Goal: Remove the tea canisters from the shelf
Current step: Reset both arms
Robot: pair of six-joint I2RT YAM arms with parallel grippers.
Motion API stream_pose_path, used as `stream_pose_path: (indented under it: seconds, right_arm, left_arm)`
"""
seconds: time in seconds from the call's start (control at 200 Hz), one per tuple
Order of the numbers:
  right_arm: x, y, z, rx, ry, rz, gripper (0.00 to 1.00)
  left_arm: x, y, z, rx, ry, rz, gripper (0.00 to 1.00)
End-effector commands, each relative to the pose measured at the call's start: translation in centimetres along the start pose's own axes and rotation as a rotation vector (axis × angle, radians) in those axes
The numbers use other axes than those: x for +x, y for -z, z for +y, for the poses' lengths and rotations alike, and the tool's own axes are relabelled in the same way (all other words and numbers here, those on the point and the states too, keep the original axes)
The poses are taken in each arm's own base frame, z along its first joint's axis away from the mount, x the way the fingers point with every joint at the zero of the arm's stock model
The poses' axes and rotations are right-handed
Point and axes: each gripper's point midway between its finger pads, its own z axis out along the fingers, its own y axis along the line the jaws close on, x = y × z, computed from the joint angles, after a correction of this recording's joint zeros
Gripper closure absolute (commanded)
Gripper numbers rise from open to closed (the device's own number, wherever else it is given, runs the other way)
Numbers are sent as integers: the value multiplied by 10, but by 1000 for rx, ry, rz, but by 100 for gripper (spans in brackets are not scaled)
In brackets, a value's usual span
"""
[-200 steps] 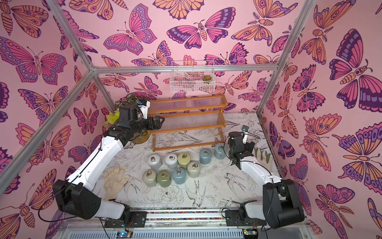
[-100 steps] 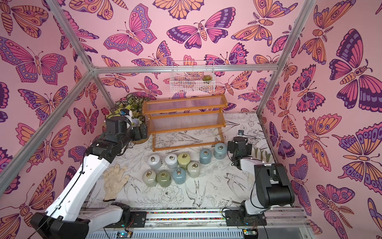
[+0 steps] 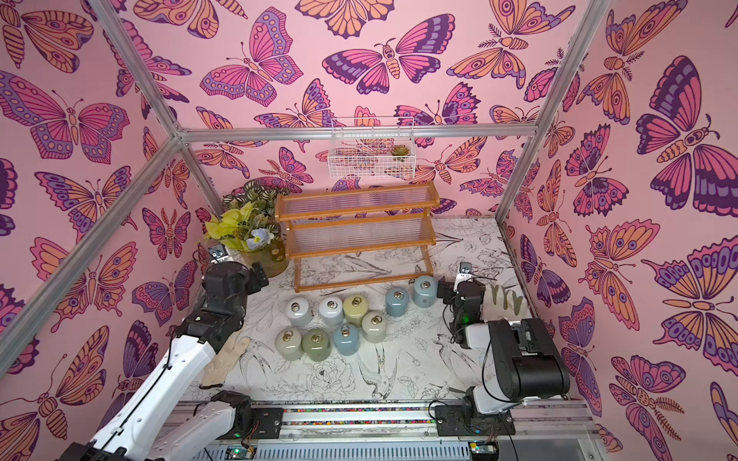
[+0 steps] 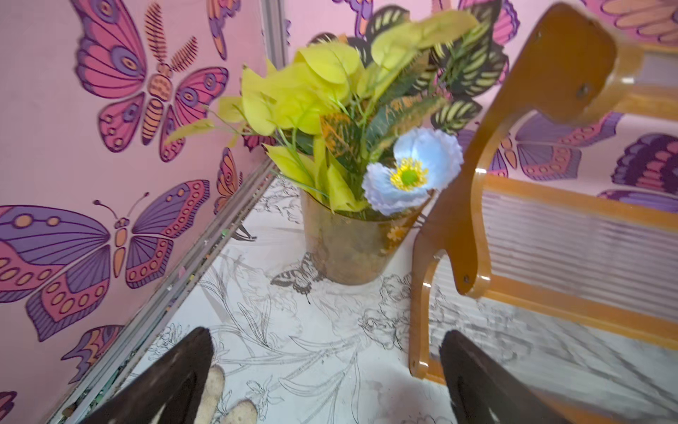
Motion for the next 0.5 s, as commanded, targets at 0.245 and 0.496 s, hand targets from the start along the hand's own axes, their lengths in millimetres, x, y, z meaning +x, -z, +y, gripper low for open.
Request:
stream_pose_path:
  seconds: [0.245,0.496]
  right_arm:
    - [6,0,-5,15,-26,36,1]
    - [5,0,-5,15,-25,33,1]
  left_arm:
    - [72,-56,18,-67,-79,-114,0]
    - [118,-83,22,-23,-113,-100,0]
